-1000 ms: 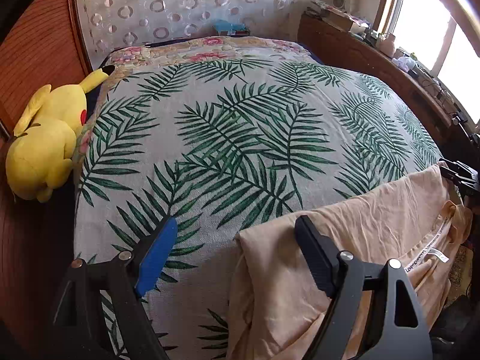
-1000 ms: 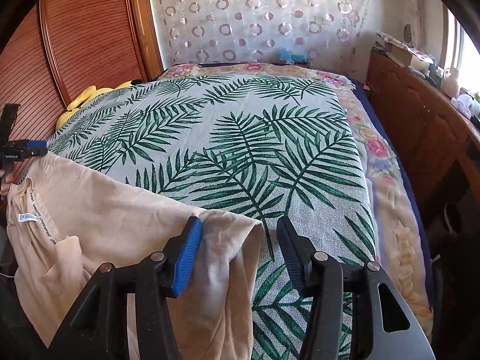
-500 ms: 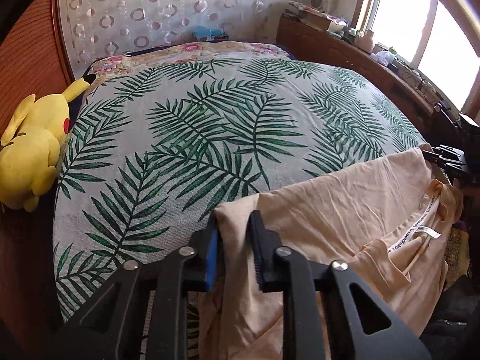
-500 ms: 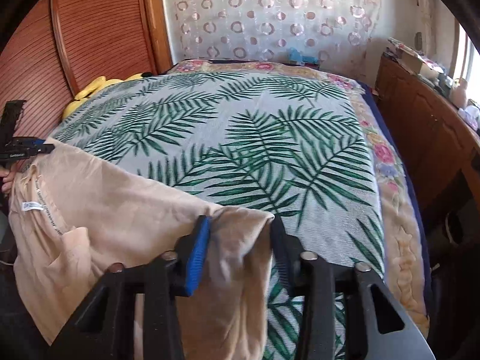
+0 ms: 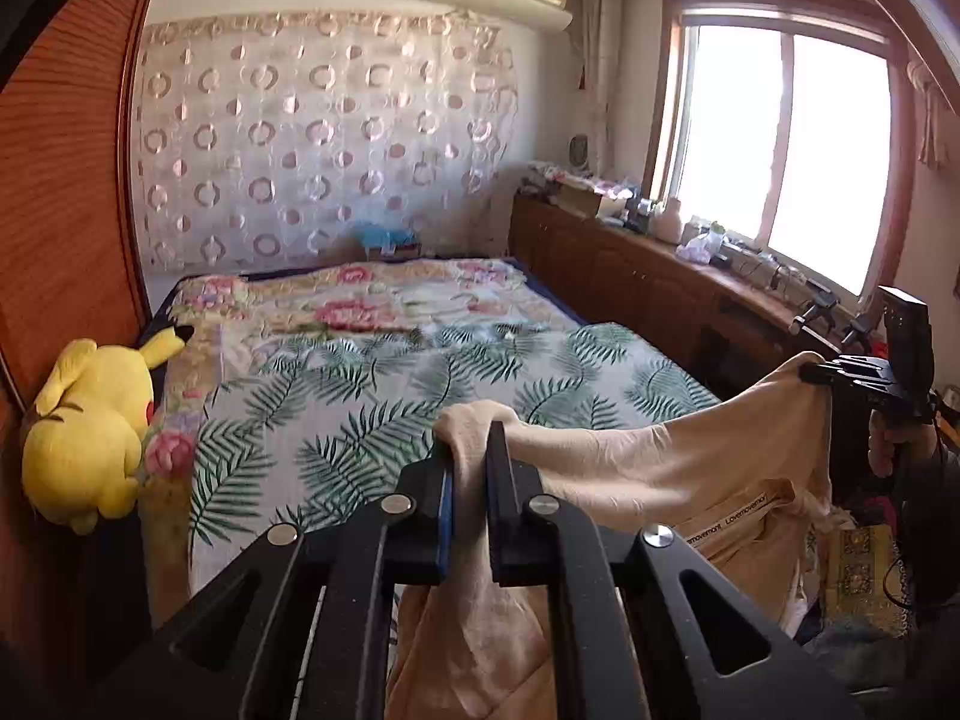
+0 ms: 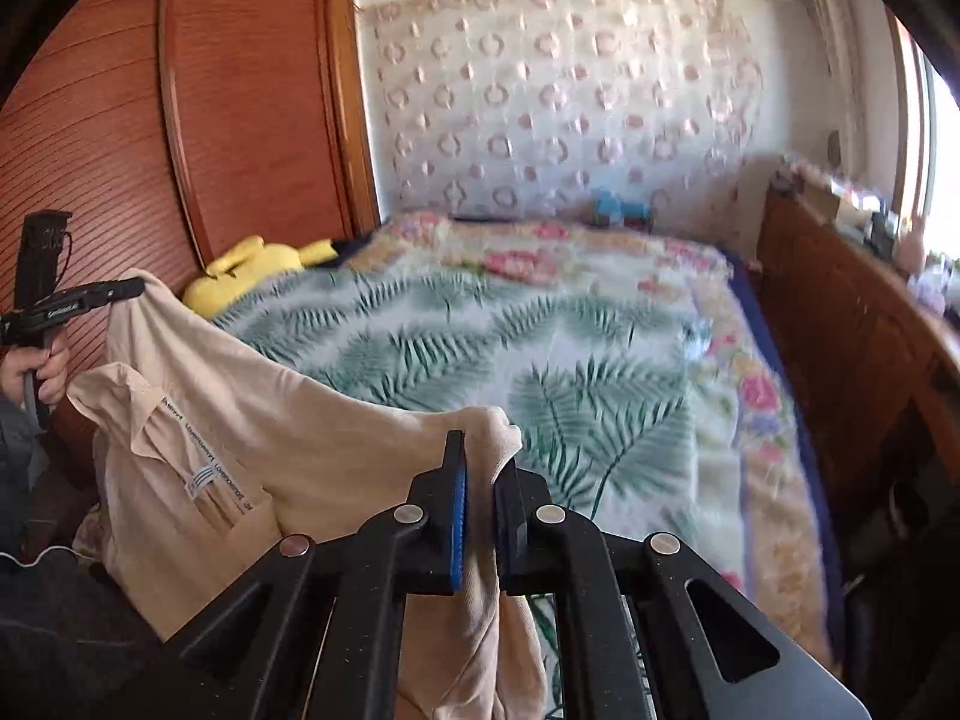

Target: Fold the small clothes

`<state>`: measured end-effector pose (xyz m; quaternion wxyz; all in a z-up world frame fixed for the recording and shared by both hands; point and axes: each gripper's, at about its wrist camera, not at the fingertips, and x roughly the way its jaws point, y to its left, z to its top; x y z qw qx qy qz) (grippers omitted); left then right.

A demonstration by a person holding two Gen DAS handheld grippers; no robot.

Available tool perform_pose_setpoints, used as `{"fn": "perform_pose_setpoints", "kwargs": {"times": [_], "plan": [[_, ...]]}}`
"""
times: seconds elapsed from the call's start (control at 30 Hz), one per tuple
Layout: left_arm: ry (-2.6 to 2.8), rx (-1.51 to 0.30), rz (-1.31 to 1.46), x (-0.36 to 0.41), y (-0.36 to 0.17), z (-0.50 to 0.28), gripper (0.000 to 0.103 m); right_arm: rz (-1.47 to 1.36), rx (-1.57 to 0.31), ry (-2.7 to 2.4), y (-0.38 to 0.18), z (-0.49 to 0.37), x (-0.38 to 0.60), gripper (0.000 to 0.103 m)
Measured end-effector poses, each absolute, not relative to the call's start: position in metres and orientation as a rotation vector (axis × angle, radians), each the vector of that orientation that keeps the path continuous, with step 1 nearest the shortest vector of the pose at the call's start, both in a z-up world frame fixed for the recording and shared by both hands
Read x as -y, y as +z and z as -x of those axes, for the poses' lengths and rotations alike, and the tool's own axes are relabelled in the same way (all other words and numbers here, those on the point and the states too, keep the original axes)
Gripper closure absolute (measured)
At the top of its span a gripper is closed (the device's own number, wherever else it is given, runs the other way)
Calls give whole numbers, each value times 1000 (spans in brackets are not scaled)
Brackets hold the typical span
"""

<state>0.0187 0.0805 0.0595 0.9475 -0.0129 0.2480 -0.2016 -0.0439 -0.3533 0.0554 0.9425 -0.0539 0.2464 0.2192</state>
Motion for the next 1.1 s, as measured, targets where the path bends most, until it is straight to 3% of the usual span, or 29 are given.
{"fn": "perform_pose_setpoints", "kwargs": {"times": [0.73, 0.93, 1.1], "plan": [[-375, 13, -17, -108, 283, 93, 94, 210, -34, 394, 283, 162, 378, 97], [-339, 82, -33, -117, 313, 102, 94, 260, 46, 365, 312, 181, 364, 97], [-310, 104, -38, -126, 316, 101, 94, 264, 71, 368, 300, 177, 358, 97]]}}
